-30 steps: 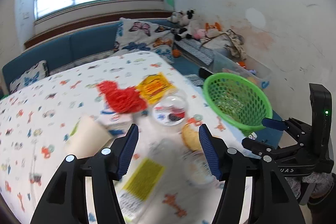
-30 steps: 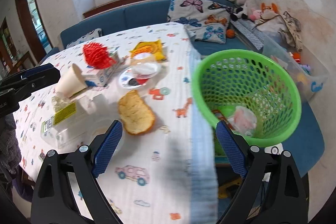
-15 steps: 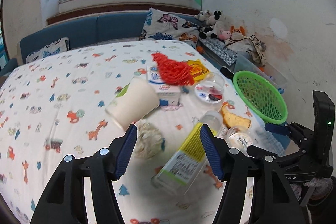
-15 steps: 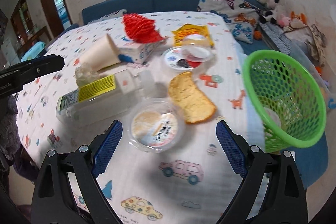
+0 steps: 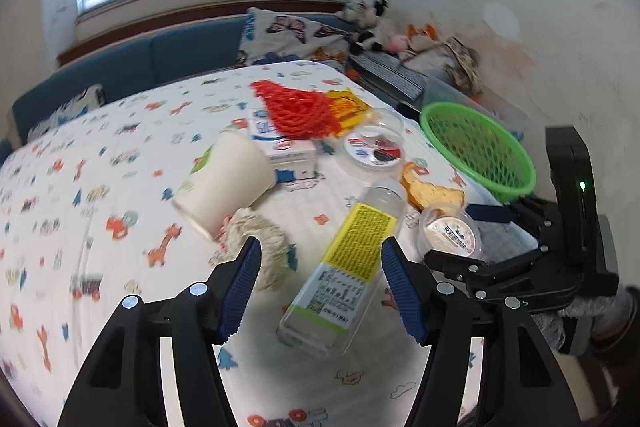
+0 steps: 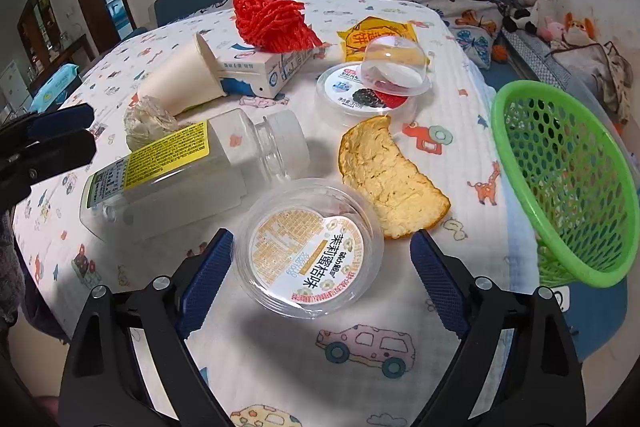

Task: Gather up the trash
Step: 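Grasp the round clear dessert cup with the right tool while the left tool grasps the yellow-label bottle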

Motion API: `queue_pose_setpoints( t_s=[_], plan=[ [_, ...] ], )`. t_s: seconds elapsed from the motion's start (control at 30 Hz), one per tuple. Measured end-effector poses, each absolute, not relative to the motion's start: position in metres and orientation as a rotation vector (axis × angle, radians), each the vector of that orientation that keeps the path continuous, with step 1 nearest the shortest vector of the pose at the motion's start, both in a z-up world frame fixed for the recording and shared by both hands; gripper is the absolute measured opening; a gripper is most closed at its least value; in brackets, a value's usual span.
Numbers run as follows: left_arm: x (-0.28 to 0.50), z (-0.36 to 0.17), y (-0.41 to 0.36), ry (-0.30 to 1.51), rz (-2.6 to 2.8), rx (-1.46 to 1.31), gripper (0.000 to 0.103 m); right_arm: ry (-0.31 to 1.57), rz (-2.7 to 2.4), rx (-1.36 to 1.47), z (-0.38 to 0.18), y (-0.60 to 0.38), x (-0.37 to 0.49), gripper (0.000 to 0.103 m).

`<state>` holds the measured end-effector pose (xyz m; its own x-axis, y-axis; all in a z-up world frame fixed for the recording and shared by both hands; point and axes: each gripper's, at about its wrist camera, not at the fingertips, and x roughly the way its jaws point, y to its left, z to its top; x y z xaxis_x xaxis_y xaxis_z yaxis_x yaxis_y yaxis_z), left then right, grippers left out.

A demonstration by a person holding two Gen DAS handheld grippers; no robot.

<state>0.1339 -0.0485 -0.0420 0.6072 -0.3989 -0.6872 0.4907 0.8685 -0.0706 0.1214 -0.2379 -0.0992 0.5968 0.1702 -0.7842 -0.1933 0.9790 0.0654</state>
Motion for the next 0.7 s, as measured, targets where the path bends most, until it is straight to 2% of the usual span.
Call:
queue_pose_setpoints(
  t_s=[0.27,0.7],
  plan=[
    [0.147,-0.052,-0.074,0.802,-0.597,0.230,0.060,0.911,0.238,-0.006,-0.097,-0.241,0.116,0.070],
    [0.167,-0.073,-0.103,0.863,-0.649,0.363,0.060,0.877,0.222,0.038,-0.079,-0.263,0.094,0.070]
  ],
)
